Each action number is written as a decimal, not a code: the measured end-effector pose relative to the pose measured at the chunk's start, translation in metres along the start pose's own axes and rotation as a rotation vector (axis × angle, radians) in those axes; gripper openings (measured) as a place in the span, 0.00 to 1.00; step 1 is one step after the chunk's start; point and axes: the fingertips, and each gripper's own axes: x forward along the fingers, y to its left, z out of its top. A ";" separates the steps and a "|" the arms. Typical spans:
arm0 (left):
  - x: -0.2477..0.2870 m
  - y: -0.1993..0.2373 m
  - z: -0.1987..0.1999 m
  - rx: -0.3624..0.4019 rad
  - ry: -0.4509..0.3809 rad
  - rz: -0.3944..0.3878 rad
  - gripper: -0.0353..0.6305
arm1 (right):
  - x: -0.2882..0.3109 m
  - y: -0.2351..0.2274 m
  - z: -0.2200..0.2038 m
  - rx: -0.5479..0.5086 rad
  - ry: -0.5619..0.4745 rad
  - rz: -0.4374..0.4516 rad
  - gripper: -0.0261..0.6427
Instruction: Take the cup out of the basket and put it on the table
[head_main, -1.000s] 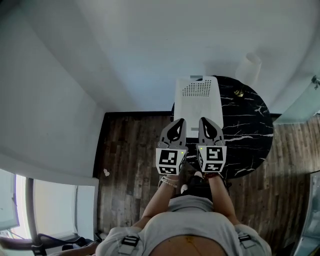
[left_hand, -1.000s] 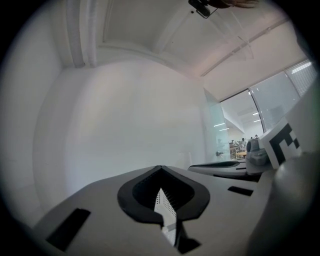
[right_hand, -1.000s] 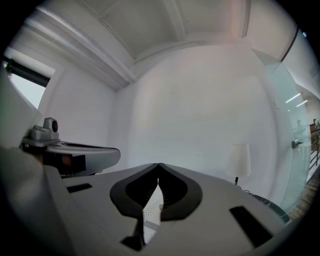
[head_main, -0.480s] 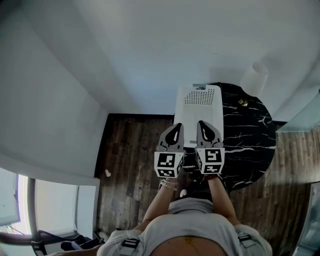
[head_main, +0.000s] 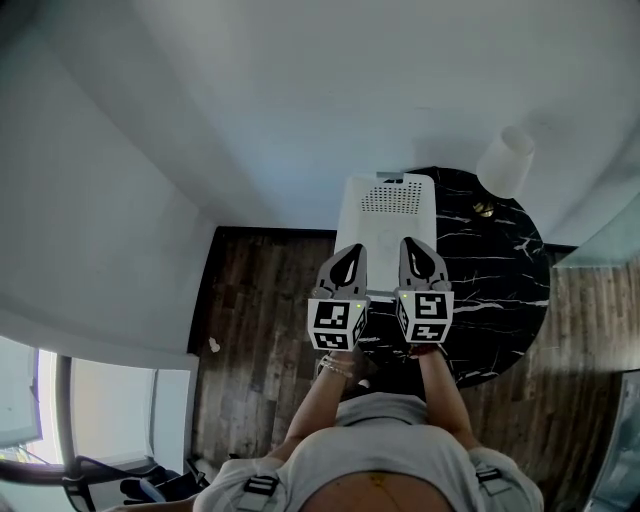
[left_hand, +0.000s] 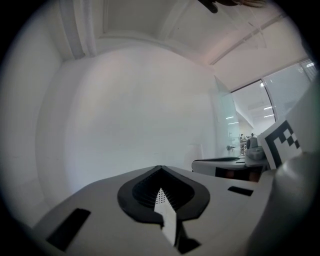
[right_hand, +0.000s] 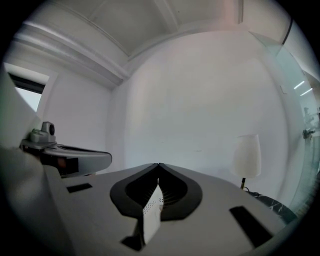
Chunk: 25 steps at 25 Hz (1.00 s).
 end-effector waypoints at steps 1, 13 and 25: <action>0.003 -0.003 -0.002 -0.003 0.007 -0.006 0.06 | 0.000 -0.005 -0.002 0.004 0.004 -0.004 0.05; 0.040 -0.012 -0.019 -0.024 0.060 -0.051 0.06 | 0.004 -0.033 -0.025 -0.019 0.060 -0.042 0.05; 0.079 0.013 -0.033 -0.033 0.113 -0.150 0.06 | 0.048 -0.037 -0.042 -0.006 0.123 -0.117 0.05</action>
